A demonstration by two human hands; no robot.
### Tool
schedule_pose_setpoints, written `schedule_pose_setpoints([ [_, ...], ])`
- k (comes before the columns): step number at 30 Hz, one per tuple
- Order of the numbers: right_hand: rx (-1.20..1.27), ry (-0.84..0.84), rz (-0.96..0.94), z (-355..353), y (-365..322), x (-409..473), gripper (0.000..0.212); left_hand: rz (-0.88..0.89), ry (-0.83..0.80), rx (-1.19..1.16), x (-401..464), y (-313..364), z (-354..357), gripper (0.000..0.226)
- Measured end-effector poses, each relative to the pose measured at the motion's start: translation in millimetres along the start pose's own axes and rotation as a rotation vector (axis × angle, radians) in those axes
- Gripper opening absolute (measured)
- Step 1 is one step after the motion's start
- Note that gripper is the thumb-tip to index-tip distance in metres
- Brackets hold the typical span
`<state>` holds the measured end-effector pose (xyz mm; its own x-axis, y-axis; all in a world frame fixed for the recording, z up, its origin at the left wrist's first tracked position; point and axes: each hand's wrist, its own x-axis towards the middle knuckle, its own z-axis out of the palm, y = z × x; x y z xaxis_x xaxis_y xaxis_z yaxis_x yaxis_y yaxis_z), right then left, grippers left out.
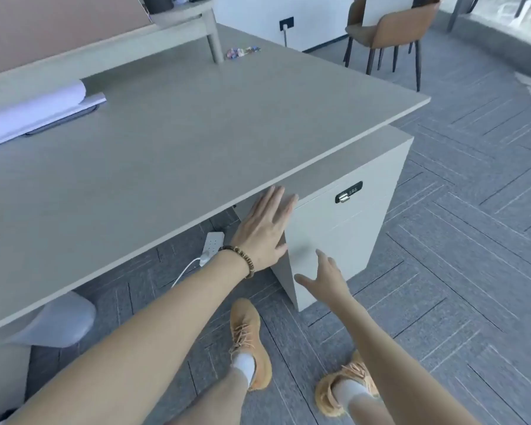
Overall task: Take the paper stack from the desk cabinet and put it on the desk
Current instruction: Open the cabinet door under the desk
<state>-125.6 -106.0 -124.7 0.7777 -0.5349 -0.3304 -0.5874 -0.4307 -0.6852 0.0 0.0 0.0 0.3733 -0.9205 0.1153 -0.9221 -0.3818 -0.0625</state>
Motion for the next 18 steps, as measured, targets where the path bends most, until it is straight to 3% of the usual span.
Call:
schedule_pose_setpoints([
  [6, 0.318, 0.26, 0.008, 41, -6, 34, 0.117, 0.052, 0.132, -0.039, 23, -10, 25, 0.096],
  [10, 0.399, 0.429, 0.084, 61, -12, 57, 0.127, 0.026, 0.231, -0.094, 26, -10, 41, 0.099],
  [18, 0.25, 0.483, 0.137, 62, -5, 60, 0.126, -0.016, 0.223, -0.09, 26, -3, 39, 0.101],
])
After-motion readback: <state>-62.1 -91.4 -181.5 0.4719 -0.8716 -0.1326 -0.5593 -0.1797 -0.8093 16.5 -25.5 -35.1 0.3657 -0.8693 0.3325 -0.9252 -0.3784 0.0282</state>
